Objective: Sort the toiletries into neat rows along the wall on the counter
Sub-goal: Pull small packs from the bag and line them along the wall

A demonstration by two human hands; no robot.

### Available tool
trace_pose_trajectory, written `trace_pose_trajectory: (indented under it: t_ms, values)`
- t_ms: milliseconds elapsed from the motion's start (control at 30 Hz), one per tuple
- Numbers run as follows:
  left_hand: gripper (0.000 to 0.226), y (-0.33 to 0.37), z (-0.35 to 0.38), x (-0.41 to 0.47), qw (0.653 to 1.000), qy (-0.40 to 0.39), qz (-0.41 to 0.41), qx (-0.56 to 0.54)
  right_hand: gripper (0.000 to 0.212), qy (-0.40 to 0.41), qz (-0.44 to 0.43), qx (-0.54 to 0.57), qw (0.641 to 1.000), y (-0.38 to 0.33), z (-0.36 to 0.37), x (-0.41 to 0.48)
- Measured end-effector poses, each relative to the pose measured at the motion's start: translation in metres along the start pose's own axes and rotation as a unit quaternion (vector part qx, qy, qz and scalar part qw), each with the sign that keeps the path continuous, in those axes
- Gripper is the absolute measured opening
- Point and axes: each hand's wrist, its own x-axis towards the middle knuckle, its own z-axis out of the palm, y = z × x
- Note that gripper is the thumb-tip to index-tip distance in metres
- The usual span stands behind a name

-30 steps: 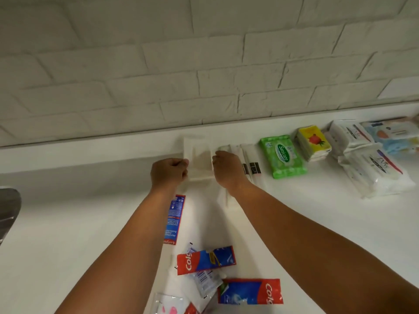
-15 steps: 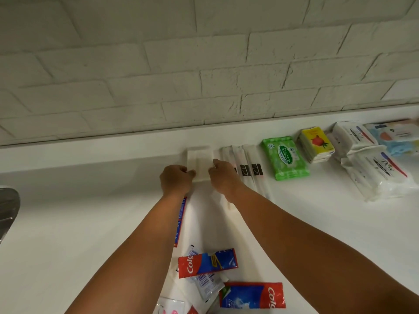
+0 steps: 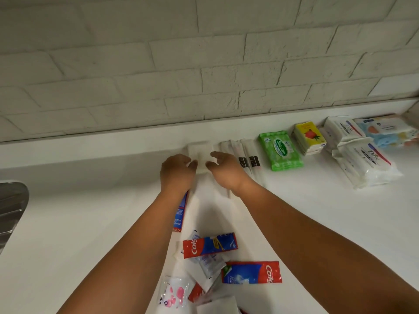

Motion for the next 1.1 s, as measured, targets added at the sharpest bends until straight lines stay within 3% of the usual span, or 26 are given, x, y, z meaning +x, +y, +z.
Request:
trace_pose_trajectory:
  t_ms: [233, 467, 633, 767, 900, 1100]
  values:
    - [0.015, 0.007, -0.037, -0.069, 0.987, -0.018, 0.146, -0.062, 0.03, 0.015, -0.073, 0.002, 0.997, -0.004, -0.01, -0.072]
    - [0.014, -0.004, -0.052, -0.149, 0.975, -0.105, 0.171, -0.098, 0.016, 0.068, -0.042, -0.032, 0.996, 0.019, -0.004, -0.165]
    - [0.019, -0.026, -0.045, -0.2, 0.956, -0.198, 0.2, -0.085, 0.019, 0.09, 0.015, -0.09, 0.992, 0.038, 0.014, -0.231]
    - [0.042, -0.047, -0.036, -0.226, 0.936, -0.271, 0.222, -0.026, 0.026, 0.119, 0.044, -0.156, 0.98, 0.057, 0.033, -0.274]
    - [0.062, -0.057, -0.034, -0.242, 0.921, -0.288, 0.256, 0.065, 0.042, 0.132, 0.067, -0.207, 0.967, 0.078, 0.06, -0.307]
    - [0.06, -0.059, -0.038, -0.253, 0.921, -0.256, 0.263, 0.128, 0.051, 0.132, 0.061, -0.238, 0.96, 0.097, 0.091, -0.324]
